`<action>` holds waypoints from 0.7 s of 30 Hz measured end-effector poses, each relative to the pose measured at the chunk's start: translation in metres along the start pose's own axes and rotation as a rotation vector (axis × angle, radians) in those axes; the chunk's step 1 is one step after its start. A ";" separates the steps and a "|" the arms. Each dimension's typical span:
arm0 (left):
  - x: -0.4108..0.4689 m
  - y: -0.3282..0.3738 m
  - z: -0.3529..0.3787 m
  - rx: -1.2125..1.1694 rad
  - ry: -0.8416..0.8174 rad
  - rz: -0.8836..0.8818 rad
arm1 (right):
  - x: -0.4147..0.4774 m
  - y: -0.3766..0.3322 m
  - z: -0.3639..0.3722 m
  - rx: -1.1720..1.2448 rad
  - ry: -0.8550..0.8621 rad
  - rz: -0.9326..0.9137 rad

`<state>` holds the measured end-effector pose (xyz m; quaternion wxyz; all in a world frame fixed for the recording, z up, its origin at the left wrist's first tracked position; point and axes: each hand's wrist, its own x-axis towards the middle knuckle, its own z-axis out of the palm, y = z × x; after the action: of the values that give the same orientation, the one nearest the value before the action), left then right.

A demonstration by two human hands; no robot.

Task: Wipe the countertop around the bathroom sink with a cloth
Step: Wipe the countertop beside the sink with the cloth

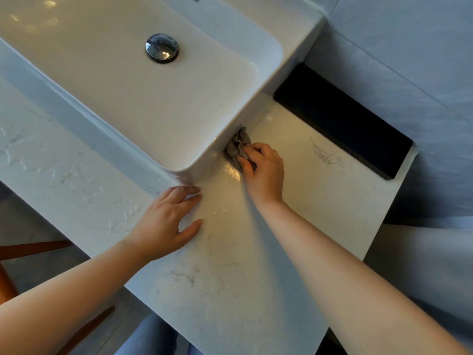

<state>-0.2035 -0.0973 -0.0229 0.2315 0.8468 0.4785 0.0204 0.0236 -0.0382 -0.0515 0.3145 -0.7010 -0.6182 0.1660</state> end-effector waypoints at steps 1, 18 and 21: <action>-0.002 -0.002 -0.001 -0.006 -0.002 0.010 | -0.006 -0.002 0.002 -0.005 -0.017 -0.011; -0.033 -0.014 0.002 0.116 -0.049 0.020 | -0.034 -0.024 -0.049 0.154 0.023 0.024; -0.033 -0.013 0.002 0.124 -0.048 0.020 | -0.008 0.004 -0.068 0.045 0.075 0.099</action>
<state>-0.2309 -0.1198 -0.0240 0.1896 0.8645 0.4646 -0.0271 0.0669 -0.0625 -0.0048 0.3444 -0.7293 -0.5666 0.1688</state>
